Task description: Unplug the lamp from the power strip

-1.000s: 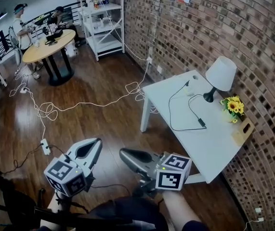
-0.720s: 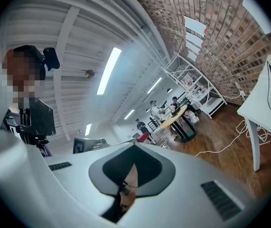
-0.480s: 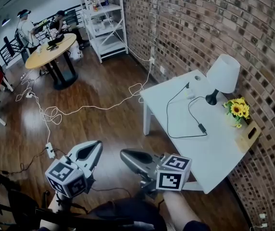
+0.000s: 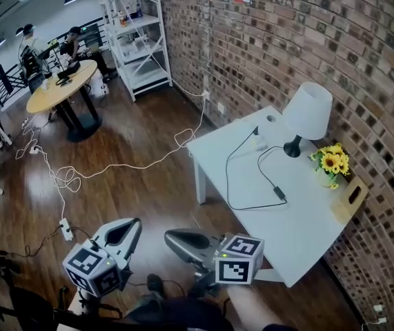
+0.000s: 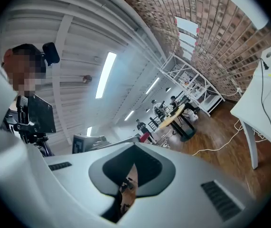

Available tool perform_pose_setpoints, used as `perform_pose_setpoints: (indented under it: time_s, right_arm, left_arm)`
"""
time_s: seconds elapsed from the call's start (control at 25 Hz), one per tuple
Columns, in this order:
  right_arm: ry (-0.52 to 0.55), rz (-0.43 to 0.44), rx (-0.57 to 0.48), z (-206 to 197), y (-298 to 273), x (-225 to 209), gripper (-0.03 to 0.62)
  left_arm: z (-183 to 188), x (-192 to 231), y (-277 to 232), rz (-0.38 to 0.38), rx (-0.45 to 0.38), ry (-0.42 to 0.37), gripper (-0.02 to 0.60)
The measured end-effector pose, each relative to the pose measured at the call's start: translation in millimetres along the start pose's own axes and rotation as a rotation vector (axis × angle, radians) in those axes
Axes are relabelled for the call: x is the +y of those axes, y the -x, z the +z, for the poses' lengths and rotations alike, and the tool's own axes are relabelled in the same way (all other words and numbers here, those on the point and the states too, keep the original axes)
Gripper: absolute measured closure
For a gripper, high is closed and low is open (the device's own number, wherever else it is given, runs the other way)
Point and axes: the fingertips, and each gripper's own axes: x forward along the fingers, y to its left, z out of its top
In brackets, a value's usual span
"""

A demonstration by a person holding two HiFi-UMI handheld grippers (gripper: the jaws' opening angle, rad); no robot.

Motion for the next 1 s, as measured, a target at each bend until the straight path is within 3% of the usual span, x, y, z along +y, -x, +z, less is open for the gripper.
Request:
perform_pose_setpoints:
  time_s: [0.4, 0.76, 1.0]
  right_arm:
    - [0.041, -0.042, 0.031, -1.4, -26.9, 0.9, 0.608]
    - [0.054, -0.019, 0.084, -14.3, -102.5, 16.8, 0.608]
    - [0.096, -0.017, 0.103, -23.9, -154.1, 30.7, 0.608]
  left_arm:
    - [3.5, 26.5, -1.2, -0.048, -0.048, 0.017, 0.563]
    - [-4.3, 110.8, 30.6, -0.024, -0.095, 0.046, 0.563]
    - [-2.7, 152.1, 48.3, -0.061, -0.127, 0.045, 0.563]
